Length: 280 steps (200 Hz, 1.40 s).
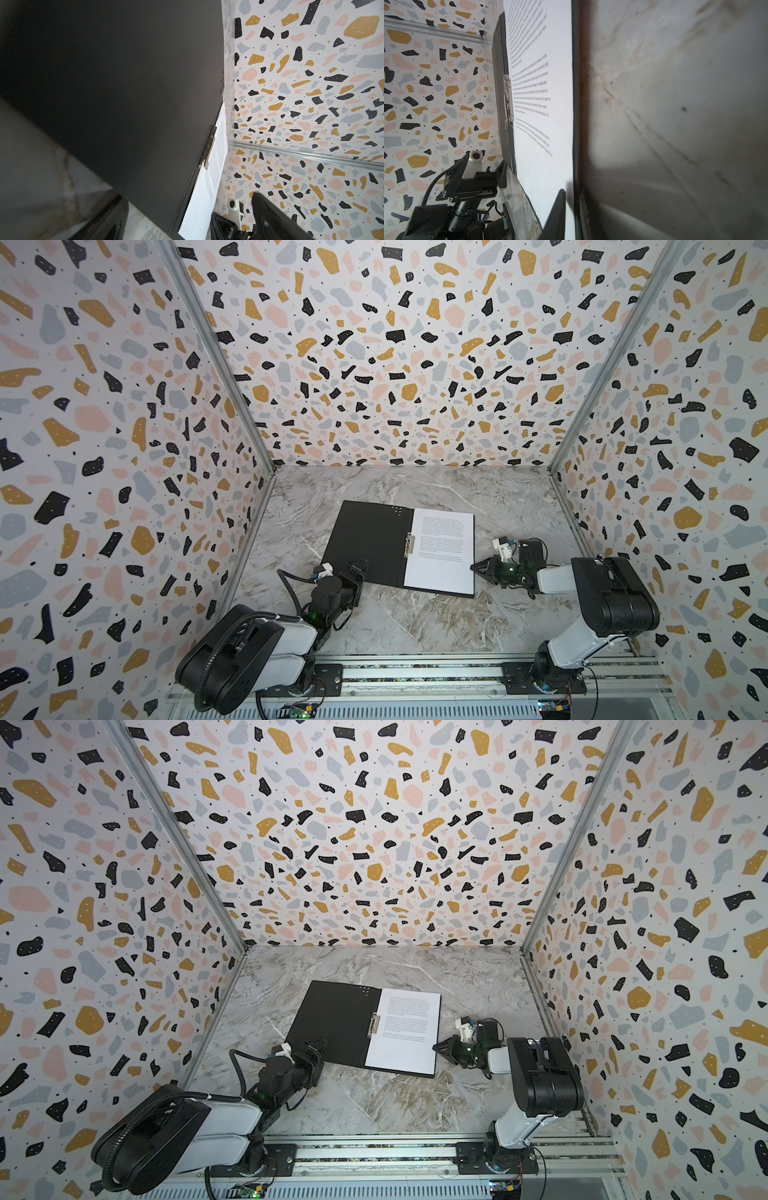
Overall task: Put the files into the folder
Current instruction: 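Move the left gripper to the open folder cover's near edge and grasp it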
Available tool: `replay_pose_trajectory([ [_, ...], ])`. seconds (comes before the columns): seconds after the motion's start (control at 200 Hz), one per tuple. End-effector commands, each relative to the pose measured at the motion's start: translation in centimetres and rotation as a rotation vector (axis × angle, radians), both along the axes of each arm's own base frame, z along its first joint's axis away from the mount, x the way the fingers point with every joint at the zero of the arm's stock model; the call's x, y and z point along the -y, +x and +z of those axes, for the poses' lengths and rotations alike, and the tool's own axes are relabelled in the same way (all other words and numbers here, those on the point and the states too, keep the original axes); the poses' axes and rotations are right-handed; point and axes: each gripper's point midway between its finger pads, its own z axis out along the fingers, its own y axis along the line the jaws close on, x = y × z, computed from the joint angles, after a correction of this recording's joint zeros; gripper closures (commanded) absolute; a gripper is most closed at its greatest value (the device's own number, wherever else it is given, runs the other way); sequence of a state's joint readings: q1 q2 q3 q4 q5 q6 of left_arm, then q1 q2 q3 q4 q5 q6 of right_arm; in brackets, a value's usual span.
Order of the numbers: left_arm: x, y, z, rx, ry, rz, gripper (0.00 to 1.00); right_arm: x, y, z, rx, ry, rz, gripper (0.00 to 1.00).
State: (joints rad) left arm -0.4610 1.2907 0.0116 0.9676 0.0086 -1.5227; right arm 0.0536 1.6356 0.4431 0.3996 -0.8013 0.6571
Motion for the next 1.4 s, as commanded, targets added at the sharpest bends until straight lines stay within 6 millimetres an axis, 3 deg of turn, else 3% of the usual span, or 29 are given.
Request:
replay_pose_trajectory([
  [0.0,-1.3,-0.9,-0.7,0.009,0.013,0.038,0.08,0.8,-2.7,-3.8,-0.169,-0.094,-0.027,0.85],
  [0.205,-0.8,-0.3,0.1,0.055,-0.022,0.034,0.12,0.7,-2.8,-3.9,-0.175,-0.107,-0.016,0.87],
  [0.481,-0.1,0.6,1.3,0.136,-0.077,0.024,0.27,0.6,-2.8,-4.0,-0.179,-0.123,-0.011,0.88],
  [0.711,-0.1,1.0,1.4,0.171,-0.082,0.031,0.56,0.6,-2.7,-4.1,-0.183,-0.135,-0.011,0.88],
  [1.006,0.7,1.5,1.1,0.193,-0.026,-0.017,0.85,0.4,-2.8,-4.3,-0.185,-0.157,0.0,0.88],
  [1.396,0.4,2.6,1.1,0.184,0.251,-0.064,0.87,0.4,-1.8,-3.8,-0.171,-0.173,0.004,0.82],
])
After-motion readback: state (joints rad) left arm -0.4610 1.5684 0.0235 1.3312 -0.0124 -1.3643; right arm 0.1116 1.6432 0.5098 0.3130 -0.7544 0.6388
